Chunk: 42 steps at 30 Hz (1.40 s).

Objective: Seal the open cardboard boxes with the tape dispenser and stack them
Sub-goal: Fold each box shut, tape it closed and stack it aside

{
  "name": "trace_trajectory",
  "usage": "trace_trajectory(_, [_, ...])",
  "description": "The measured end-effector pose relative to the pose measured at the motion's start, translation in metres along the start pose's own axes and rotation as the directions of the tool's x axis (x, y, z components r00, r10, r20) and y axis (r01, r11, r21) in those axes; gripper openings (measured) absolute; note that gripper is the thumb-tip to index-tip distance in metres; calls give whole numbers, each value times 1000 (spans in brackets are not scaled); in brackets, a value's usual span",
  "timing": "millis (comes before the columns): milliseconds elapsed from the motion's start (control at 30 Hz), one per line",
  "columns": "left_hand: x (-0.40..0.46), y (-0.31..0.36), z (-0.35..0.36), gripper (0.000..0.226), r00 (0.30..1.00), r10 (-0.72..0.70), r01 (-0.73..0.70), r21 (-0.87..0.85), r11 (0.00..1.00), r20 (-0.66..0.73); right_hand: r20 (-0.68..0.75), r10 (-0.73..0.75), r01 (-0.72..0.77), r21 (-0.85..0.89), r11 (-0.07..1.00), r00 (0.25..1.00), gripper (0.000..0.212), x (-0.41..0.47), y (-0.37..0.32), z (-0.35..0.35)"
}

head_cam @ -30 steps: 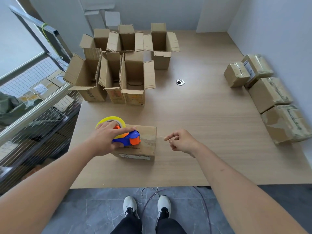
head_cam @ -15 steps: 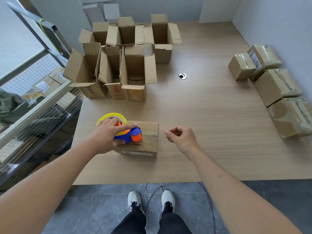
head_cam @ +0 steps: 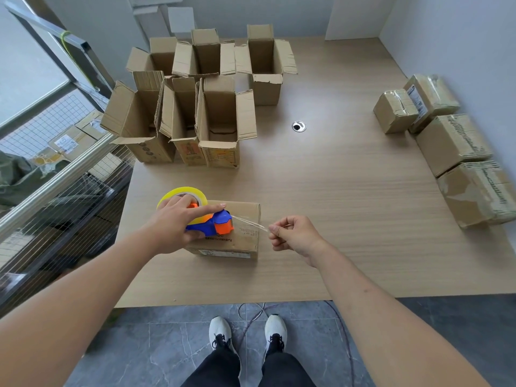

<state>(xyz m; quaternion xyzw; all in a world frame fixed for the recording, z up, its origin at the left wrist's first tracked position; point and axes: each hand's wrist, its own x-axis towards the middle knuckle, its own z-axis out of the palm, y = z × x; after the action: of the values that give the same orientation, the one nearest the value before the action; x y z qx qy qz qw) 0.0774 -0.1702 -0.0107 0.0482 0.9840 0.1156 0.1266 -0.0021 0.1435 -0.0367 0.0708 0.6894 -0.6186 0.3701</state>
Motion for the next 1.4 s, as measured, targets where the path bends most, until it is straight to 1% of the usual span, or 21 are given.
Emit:
trace_trajectory(167, [-1, 0, 2, 89, 1000, 2, -2, -1, 1000, -9, -42, 9, -9, 3, 1000, 999, 11, 13, 9, 3])
trace_trajectory(400, [-1, 0, 5, 91, 1000, 3, -2, 10, 1000, -27, -53, 38, -38, -6, 999, 998, 10, 33, 29, 7])
trace_trajectory(533, [-1, 0, 7, 92, 1000, 0, 1, 27, 1000, -31, -69, 46, -46, 5, 999, 997, 13, 43, 40, 14])
trace_trajectory(600, [0, 0, 7, 92, 999, 3, -1, 34, 999, -32, -95, 26, -29, -28, 999, 995, 15, 47, 44, 15])
trace_trajectory(667, [0, 0, 8, 93, 999, 0, 2, 41, 999, -38, -165, -15, -7, -129, 992, 986, 23, 48, 46, 14])
trace_trajectory(733, [0, 0, 8, 93, 999, -4, 6, 46, 999, -38, -256, -37, -26, -236, 971, 966, 44, 46, 47, 10])
trace_trajectory(767, [0, -1, 9, 93, 999, -5, 6, 47, 999, -35, -282, -33, -41, -253, 967, 959, 53, 44, 46, 9])
trace_trajectory(800, [0, 0, 9, 93, 1000, -6, 7, 48, 999, -30, -287, -38, -37, -250, 968, 957, 57, 43, 45, 10])
trace_trajectory(833, [0, 0, 8, 92, 1000, -8, 9, 50, 999, -26, -285, -52, -19, -241, 970, 957, 53, 42, 44, 13])
trace_trajectory(900, [1, 1, 6, 91, 1000, -16, 17, 50, 999, -19, -306, -68, 4, -204, 979, 950, 37, 42, 40, 22])
trace_trajectory(967, [0, 3, 5, 91, 1000, -18, 19, 46, 999, -24, -328, -40, -5, -138, 990, 944, 25, 43, 37, 28])
trace_trajectory(1033, [0, 4, 5, 91, 999, -23, 24, 37, 999, -23, -319, -11, -19, -90, 996, 948, 14, 43, 35, 32])
trace_trajectory(1100, [0, 5, 4, 92, 999, -31, 32, 37, 999, -21, -330, -22, -8, -89, 996, 944, 6, 44, 36, 36])
trace_trajectory(1167, [-1, 6, 3, 93, 999, -30, 31, 43, 999, -23, -342, -38, -7, -129, 992, 939, 2, 44, 41, 40])
trace_trajectory(1233, [0, 7, 3, 94, 999, -24, 25, 34, 999, -29, -338, -8, -36, -125, 991, 941, 6, 46, 49, 47])
trace_trajectory(1267, [0, 7, 2, 93, 999, -20, 21, 24, 1000, -32, -331, 26, -54, -74, 996, 943, 11, 46, 54, 52])
trace_trajectory(1333, [0, 5, 2, 91, 999, 0, 0, 14, 1000, -34, -317, 93, -70, 84, 994, 944, 19, 45, 65, 65])
trace_trajectory(1400, [1, 1, 2, 91, 999, 40, -40, 17, 999, -30, -305, 138, -76, 207, 975, 942, 23, 41, 71, 76])
